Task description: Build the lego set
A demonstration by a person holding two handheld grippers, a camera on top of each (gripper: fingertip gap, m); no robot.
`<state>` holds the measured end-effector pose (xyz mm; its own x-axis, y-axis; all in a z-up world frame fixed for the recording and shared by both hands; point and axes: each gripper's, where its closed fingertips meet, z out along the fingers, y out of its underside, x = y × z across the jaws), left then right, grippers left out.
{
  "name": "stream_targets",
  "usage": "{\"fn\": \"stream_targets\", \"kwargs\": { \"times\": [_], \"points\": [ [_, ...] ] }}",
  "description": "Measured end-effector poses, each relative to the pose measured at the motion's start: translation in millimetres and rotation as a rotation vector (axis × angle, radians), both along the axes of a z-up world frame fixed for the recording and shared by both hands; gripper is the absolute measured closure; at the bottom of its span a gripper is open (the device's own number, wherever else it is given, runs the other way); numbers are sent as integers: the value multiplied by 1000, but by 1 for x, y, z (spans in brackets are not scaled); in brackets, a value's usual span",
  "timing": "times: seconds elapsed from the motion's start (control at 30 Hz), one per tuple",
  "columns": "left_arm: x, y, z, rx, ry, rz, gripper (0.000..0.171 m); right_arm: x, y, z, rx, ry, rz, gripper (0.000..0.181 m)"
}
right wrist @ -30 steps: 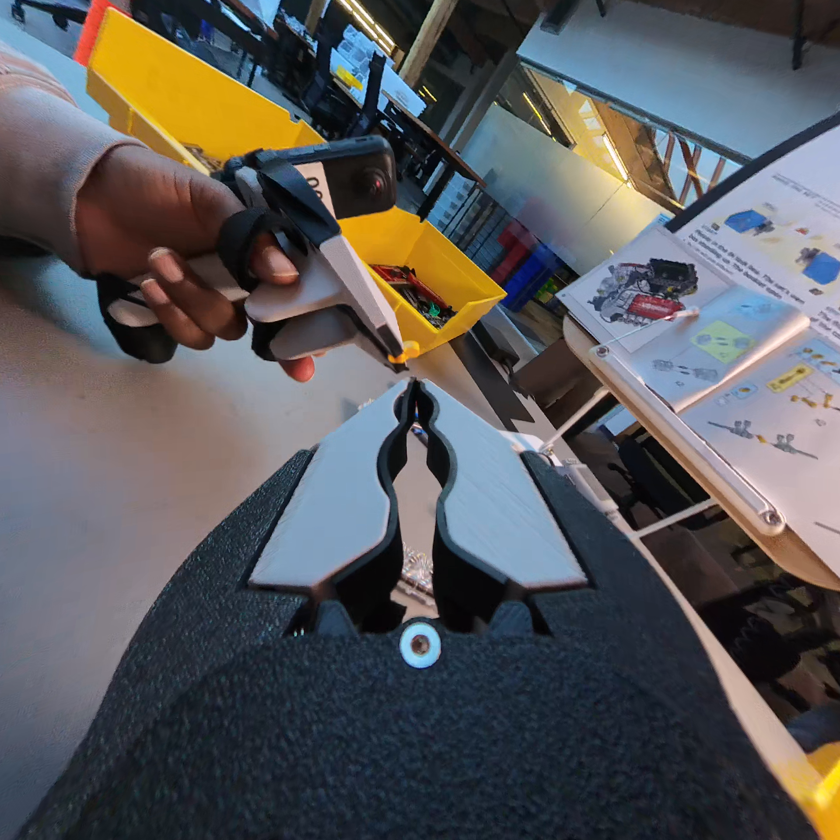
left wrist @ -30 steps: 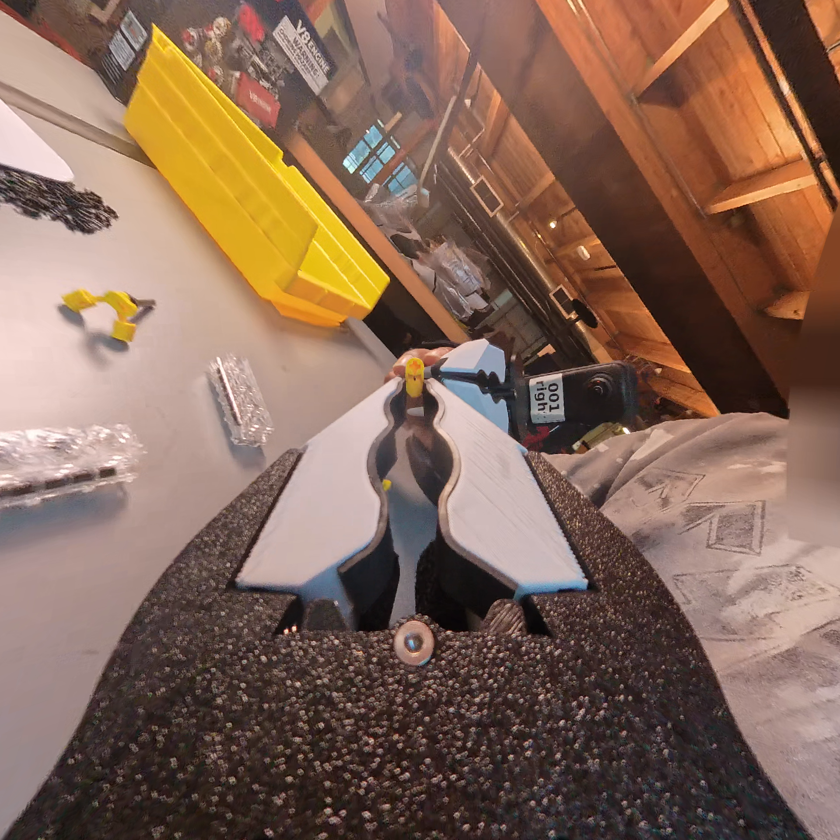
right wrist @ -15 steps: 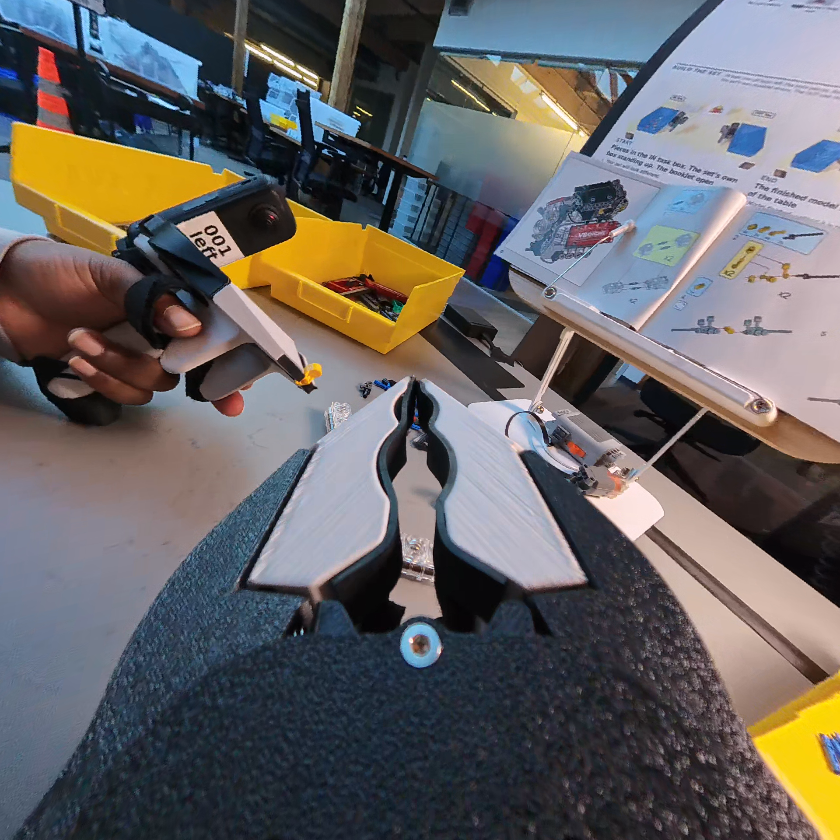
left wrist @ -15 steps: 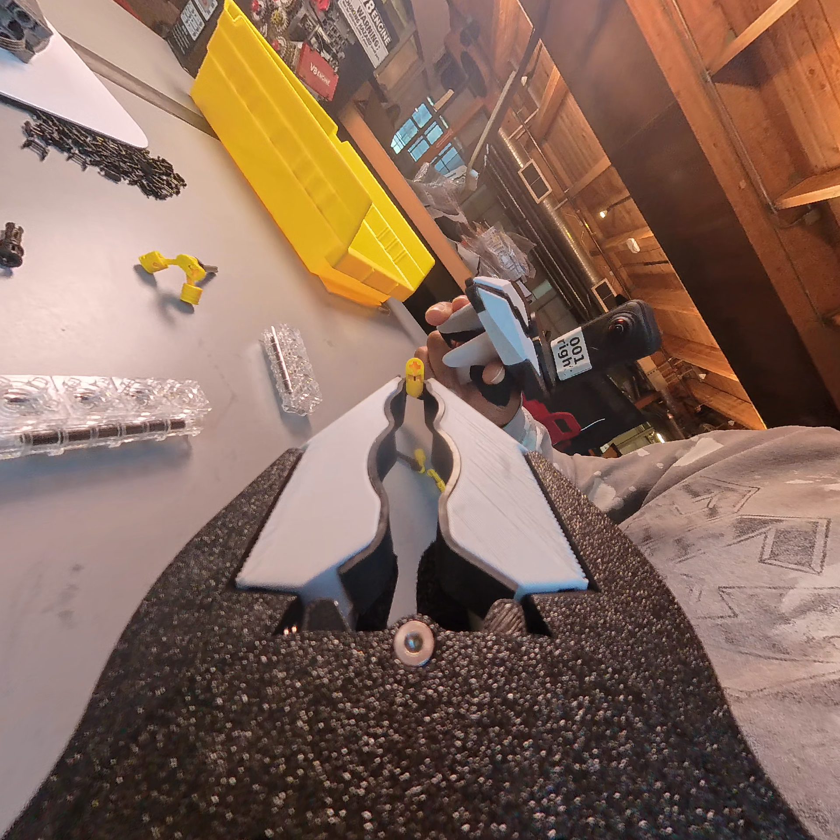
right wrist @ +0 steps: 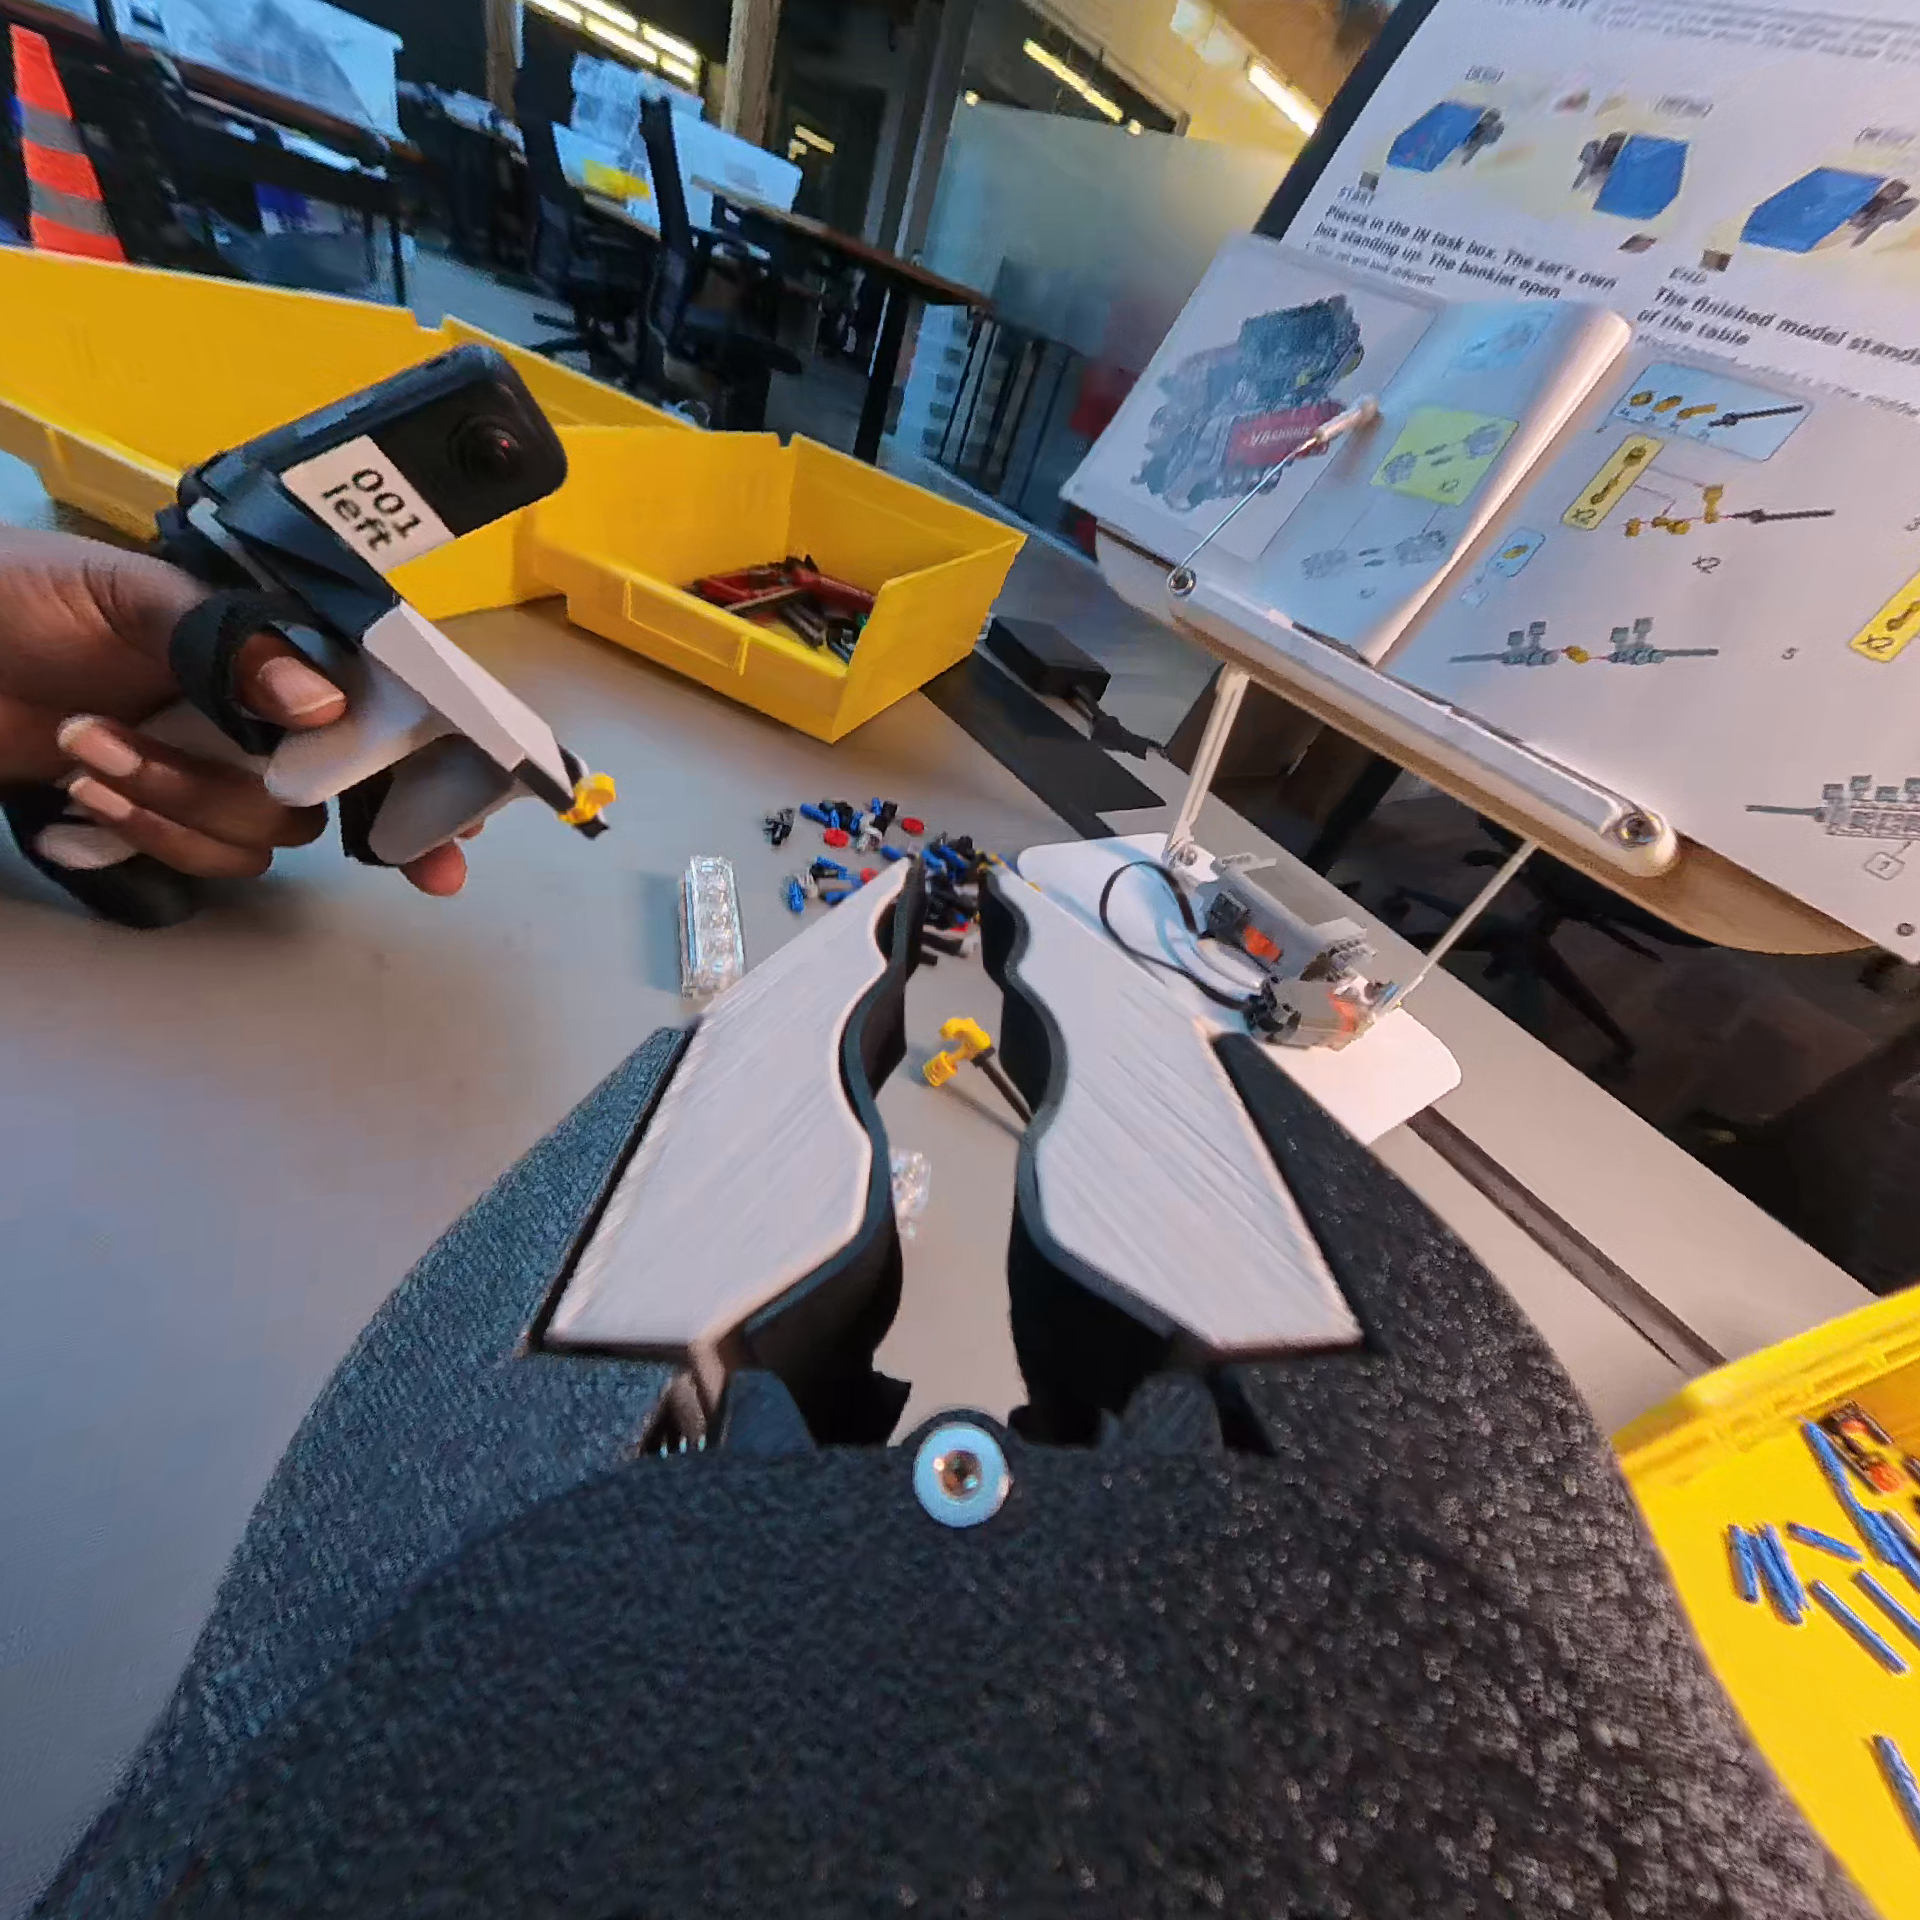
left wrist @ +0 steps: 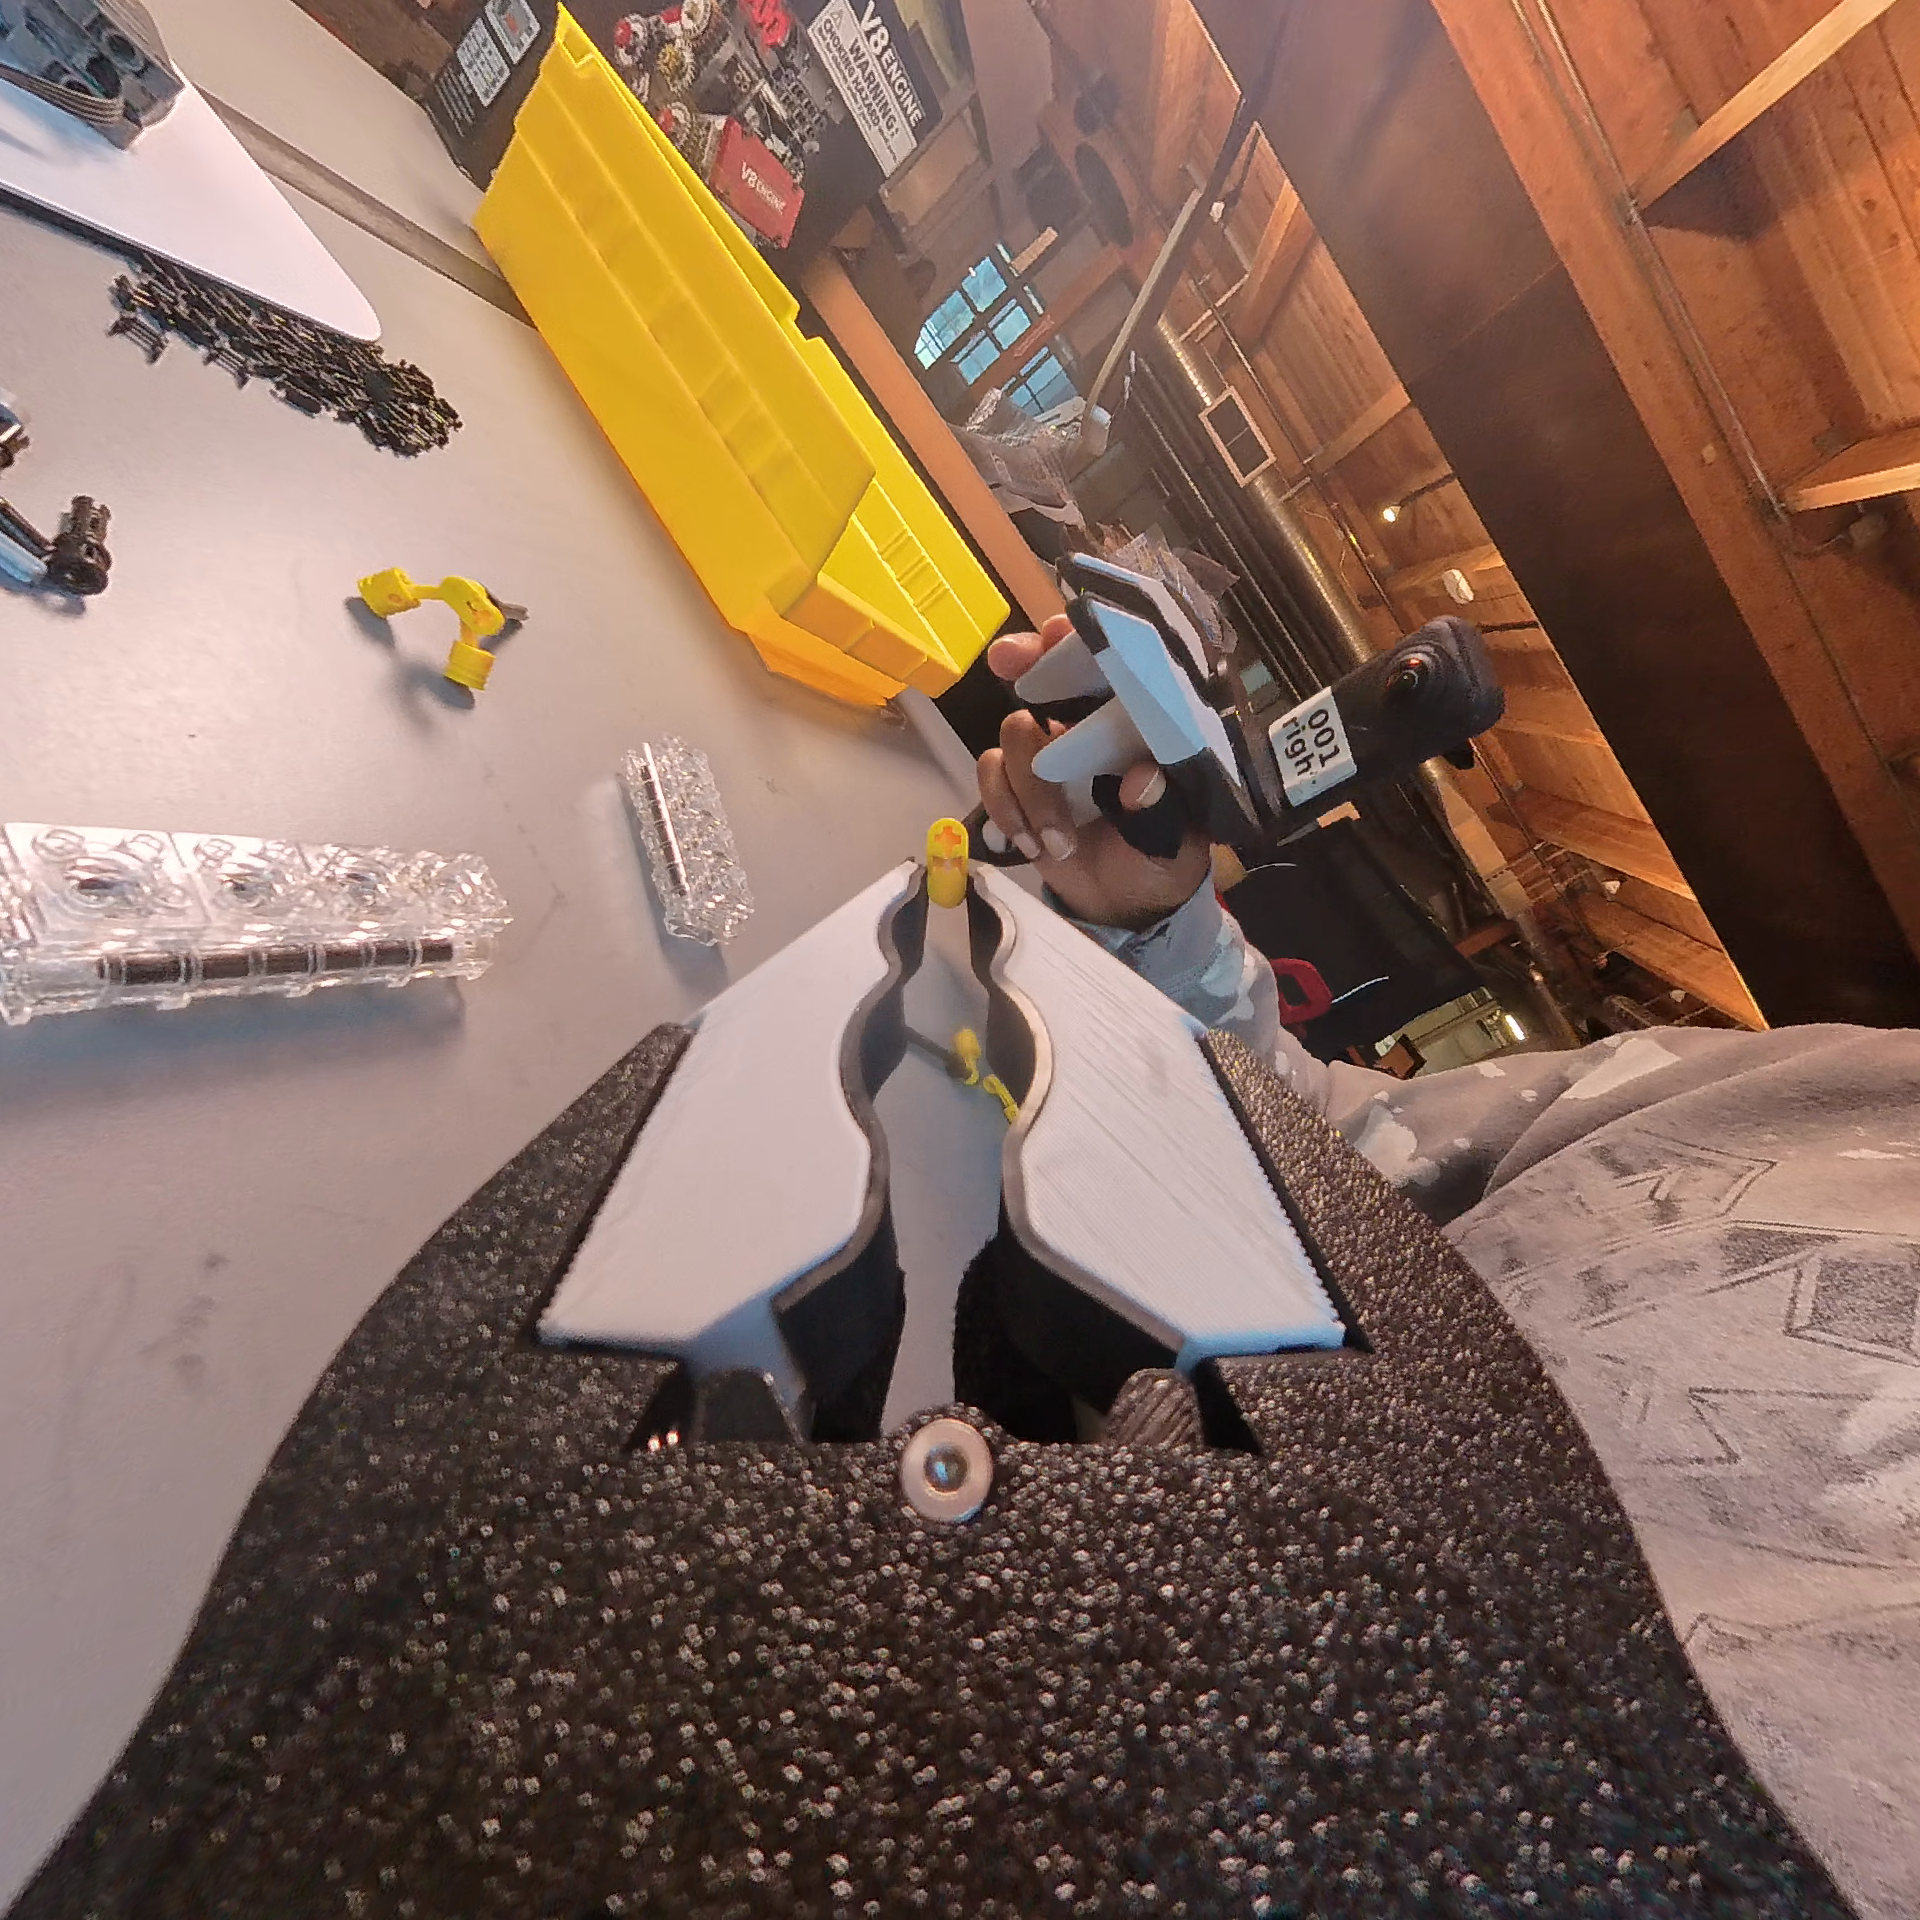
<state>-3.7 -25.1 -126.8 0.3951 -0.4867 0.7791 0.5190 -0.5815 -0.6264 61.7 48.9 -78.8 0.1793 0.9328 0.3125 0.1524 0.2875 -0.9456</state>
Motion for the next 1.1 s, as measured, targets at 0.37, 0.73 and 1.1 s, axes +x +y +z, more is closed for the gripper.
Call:
{"fn": "stream_targets", "kwargs": {
  "times": [0.37,0.73,1.1],
  "points": [
    [4,-5,1,3,8,-20,164,74,-43,-77,-108,-555,235,163],
    [24,-30,-55,-67,570,-251,164,110,-105,-120,-82,-805,359,163],
    [15,-38,-92,-2,981,-313,158,70,-66,-128,-19,-866,385,164]
  ]
}}
